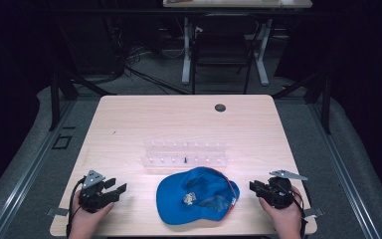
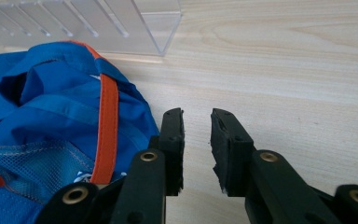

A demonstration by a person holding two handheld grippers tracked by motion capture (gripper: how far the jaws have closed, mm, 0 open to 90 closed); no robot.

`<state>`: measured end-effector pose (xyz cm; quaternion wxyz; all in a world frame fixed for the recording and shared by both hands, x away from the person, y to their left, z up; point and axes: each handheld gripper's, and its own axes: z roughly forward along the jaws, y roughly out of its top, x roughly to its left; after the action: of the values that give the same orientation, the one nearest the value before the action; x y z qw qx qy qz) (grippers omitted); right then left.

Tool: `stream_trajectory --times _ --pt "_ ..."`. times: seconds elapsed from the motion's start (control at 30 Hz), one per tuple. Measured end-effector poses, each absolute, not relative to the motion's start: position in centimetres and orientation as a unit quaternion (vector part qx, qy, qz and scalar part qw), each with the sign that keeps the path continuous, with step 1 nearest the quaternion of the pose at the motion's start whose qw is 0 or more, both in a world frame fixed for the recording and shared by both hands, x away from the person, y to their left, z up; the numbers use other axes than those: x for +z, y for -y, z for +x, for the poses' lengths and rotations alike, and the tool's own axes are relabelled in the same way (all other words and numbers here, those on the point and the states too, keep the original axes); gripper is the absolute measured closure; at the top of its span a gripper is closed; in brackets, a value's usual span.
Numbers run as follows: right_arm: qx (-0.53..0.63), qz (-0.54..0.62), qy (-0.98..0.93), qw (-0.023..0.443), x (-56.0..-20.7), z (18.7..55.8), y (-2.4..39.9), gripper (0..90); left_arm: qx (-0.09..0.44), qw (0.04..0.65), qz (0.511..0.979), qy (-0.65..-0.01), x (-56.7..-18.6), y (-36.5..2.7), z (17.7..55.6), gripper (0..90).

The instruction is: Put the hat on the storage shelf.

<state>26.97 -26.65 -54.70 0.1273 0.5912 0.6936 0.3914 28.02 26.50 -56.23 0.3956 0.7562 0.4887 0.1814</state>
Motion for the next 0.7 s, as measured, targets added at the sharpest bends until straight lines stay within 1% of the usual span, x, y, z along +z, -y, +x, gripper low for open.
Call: stream_trajectory --times 0.13,0.17,0.2,0.27,0.33,0.43,0.47,0.5,0.63,0.67,0.7 --pt "0.384 0.585 -0.706 0.111 -54.9 27.2 26.5 73.9 0.189 0.397 0.758 -0.482 -56.0 -26.3 27.9 46.1" --pt "0.382 0.587 -0.706 0.108 -55.0 27.2 26.3 72.3 0.187 0.397 0.757 -0.484 -55.9 -26.2 27.9 45.1" --pt "0.38 0.583 -0.71 0.109 -55.0 27.2 26.2 70.8 0.184 0.402 0.755 -0.484 -55.9 -26.2 27.9 44.4" --pt "0.375 0.583 -0.71 0.127 -54.8 27.1 25.8 66.2 0.181 0.408 0.752 -0.485 -55.8 -26.1 27.8 41.7" --pt "0.375 0.582 -0.709 0.131 -54.6 27.2 25.8 65.1 0.178 0.413 0.752 -0.482 -55.7 -26.1 27.8 38.9" --pt "0.383 0.584 -0.706 0.122 -54.1 27.3 25.6 64.8 0.168 0.418 0.752 -0.48 -55.8 -25.9 27.8 36.9" --pt "0.383 0.584 -0.706 0.122 -54.1 27.3 25.6 64.8 0.168 0.418 0.752 -0.48 -55.8 -25.9 27.8 36.6" --pt "0.387 0.58 -0.709 0.109 -53.8 27.4 25.4 64.6 0.166 0.42 0.754 -0.477 -55.8 -25.7 27.7 36.6" --pt "0.377 0.567 -0.723 0.116 -53.5 27.9 24.7 61.0 0.173 0.411 0.763 -0.468 -55.9 -25.4 27.7 36.9" --pt "0.377 0.567 -0.723 0.116 -53.5 27.9 24.7 61.0 0.173 0.411 0.763 -0.468 -55.9 -25.4 27.7 38.6" --pt "0.36 0.569 -0.731 0.107 -53.5 28.4 24.5 59.1 0.177 0.396 0.769 -0.469 -56.0 -25.3 27.7 40.8"
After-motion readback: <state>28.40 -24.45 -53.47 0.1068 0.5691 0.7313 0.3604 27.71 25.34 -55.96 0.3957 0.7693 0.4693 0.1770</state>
